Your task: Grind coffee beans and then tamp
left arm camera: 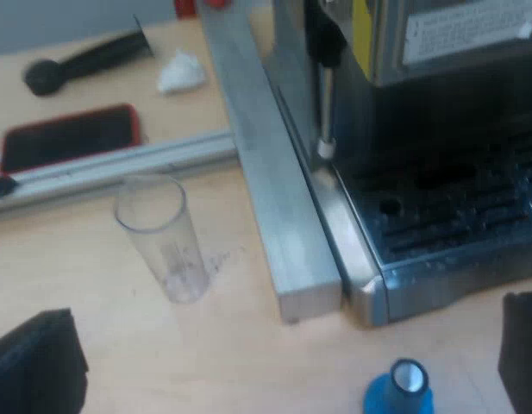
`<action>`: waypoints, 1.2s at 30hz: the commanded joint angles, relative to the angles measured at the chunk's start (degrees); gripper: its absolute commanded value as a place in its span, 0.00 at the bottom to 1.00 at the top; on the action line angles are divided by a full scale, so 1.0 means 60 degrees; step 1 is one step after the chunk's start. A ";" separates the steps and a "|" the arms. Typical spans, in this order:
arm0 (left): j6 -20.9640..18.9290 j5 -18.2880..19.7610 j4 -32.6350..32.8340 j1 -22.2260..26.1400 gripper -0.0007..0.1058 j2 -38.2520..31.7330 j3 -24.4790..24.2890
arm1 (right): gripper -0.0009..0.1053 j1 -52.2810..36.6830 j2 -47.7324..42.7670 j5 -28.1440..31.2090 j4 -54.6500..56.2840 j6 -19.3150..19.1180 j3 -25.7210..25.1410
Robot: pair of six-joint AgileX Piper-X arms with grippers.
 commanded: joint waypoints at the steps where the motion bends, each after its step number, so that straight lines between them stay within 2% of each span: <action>1: -0.0018 -0.0388 0.0036 0.0018 1.00 -0.0890 -0.0077 | 0.83 0.0080 -0.1286 -0.0071 0.0083 0.0015 -0.0062; 5: 0.0133 -0.0408 0.0036 0.0018 1.00 -0.1876 -0.0077 | 0.83 0.0080 -0.2178 -0.0071 0.0086 0.0532 -0.0062; 10: 0.0133 -0.0408 0.0256 0.0018 1.00 -0.2734 -0.0077 | 0.83 0.0080 -0.3040 -0.0071 0.0086 0.0610 -0.0042; 13: 0.0133 -0.0408 0.0450 0.0018 1.00 -0.3220 -0.0077 | 0.83 0.0080 -0.3547 -0.0071 0.0086 0.0976 0.0013; 20: 0.0043 -0.0408 0.1432 0.0018 1.00 -0.4093 -0.0094 | 0.83 0.0080 -0.3526 -0.0072 0.0116 0.1133 0.0326; 25: -0.0060 -0.0408 0.2185 0.0018 1.00 -0.4125 -0.0069 | 0.83 0.0080 -0.3526 -0.0072 -0.0026 0.1114 0.0524; 28: -0.0060 -0.0515 0.2018 0.0018 1.00 -0.4125 -0.0073 | 0.83 0.0080 -0.3526 -0.0072 -0.0309 0.1116 0.0777; 32: -0.0060 -0.0695 0.1272 0.0018 1.00 -0.4099 0.0243 | 0.83 0.0080 -0.3509 -0.0072 -0.0549 0.1214 0.1183; 35: -0.0060 -0.0691 0.0597 0.0018 1.00 -0.4101 0.0813 | 0.83 0.0080 -0.3507 -0.0072 -0.0599 0.1216 0.1335; 36: -0.0060 -0.0691 0.0218 0.0018 1.00 -0.4101 0.1301 | 0.83 0.0080 -0.3508 -0.0072 -0.0791 0.1214 0.2011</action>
